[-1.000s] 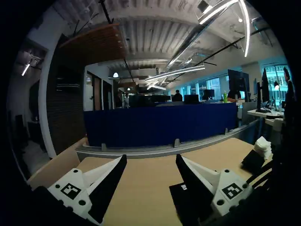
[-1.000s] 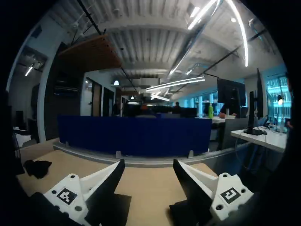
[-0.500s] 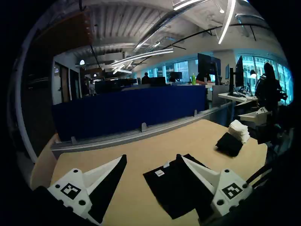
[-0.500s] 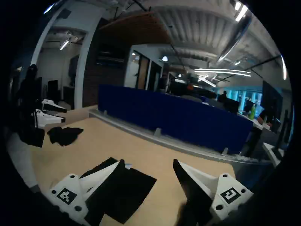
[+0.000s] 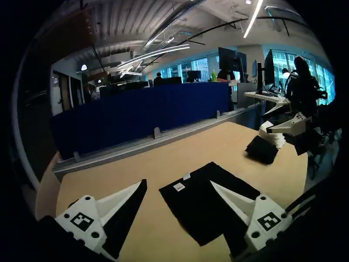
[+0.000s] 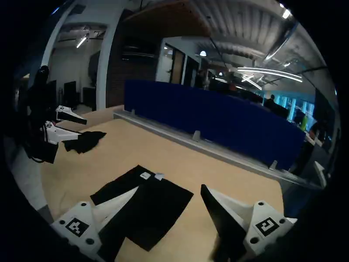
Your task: Fold towel
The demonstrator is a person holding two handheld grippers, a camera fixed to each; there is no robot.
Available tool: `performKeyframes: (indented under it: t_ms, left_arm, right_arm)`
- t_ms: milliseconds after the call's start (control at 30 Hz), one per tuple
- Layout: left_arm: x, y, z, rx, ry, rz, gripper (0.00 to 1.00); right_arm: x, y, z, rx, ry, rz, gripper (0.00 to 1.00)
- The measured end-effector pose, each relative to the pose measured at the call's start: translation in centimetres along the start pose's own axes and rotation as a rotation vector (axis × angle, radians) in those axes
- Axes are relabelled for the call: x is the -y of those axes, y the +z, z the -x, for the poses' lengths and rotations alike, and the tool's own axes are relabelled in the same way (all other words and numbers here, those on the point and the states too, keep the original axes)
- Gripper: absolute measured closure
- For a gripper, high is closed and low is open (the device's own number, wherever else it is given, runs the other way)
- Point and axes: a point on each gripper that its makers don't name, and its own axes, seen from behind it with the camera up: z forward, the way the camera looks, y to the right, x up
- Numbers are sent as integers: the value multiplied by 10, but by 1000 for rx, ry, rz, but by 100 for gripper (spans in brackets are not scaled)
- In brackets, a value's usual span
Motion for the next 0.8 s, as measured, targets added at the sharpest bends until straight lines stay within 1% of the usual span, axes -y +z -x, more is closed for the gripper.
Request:
performKeyframes:
  t_ms: [200, 367, 567, 800]
  left_arm:
    - [-11, 15, 33, 50, -1, 19, 3]
    - [-20, 25, 63, 97, 5, 39, 3]
    - [-32, 32, 100, 159, -1, 65, 3]
    - [-43, 39, 142, 228, 8, 95, 3]
  right_arm:
    - [7, 11, 25, 37, -2, -18, 0]
    - [14, 23, 53, 77, 3, -37, 0]
    - [24, 37, 91, 133, 12, -59, 1]
    - [36, 47, 135, 198, 25, -75, 1]
